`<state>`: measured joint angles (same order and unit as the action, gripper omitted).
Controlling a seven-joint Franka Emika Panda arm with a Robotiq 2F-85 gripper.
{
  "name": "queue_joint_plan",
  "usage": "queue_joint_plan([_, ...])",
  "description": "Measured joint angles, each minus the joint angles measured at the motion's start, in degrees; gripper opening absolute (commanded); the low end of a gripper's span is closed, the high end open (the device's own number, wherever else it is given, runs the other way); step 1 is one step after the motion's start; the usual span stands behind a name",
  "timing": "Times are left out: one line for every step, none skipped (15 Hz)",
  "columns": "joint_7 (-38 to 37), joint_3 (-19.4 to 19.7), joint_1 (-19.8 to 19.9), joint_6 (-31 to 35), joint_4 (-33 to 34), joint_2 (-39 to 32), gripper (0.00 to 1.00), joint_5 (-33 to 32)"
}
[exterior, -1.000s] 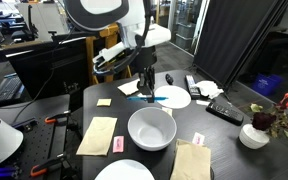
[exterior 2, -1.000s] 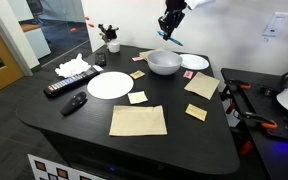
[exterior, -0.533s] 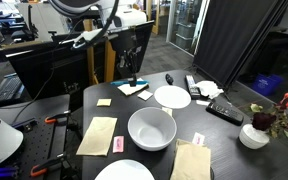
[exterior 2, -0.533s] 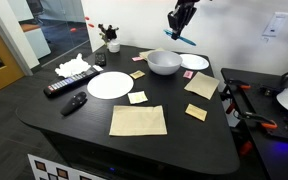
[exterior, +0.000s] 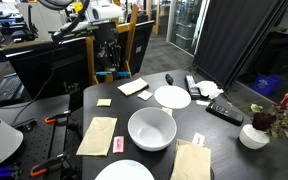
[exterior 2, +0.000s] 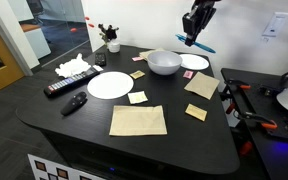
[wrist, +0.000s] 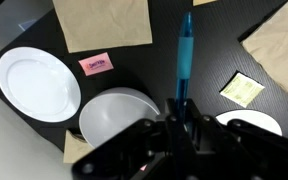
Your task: Remove the green pen from the grey bowl
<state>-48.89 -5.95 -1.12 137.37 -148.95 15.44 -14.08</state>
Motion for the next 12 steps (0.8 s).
queue_joint_plan([-1.2,-0.8,0.0,-0.7,-0.2,0.2,0.03,0.2])
queue_joint_plan([-2.4,-1.4,0.0,-1.3,-0.3,0.2,0.03,0.4])
queue_joint_plan([-3.5,-1.9,0.0,-1.5,-0.5,0.1,0.03,0.5])
queue_joint_plan([-4.5,-2.3,0.0,-1.5,-0.6,-0.1,0.03,0.6])
queue_joint_plan([-5.1,-2.6,0.0,-1.5,-0.6,-0.5,0.03,0.7])
queue_joint_plan([-5.5,-2.9,-0.1,-1.2,-0.6,-1.2,0.03,0.9])
queue_joint_plan([-5.7,-3.1,-0.1,-0.7,-0.6,-2.0,0.03,1.0])
queue_joint_plan([-5.8,-3.2,-0.2,0.1,-0.6,-2.9,0.03,1.1])
queue_joint_plan([-5.8,-3.3,-0.2,1.1,-0.6,-4.0,0.03,1.3])
queue_joint_plan([-5.8,-3.3,-0.2,2.3,-0.6,-5.1,0.03,1.7])
queue_joint_plan([-5.6,-3.3,-0.3,3.8,-0.6,-6.4,0.03,2.3])
queue_joint_plan([-5.0,-3.3,-0.5,5.4,-0.6,-7.7,0.03,3.4])
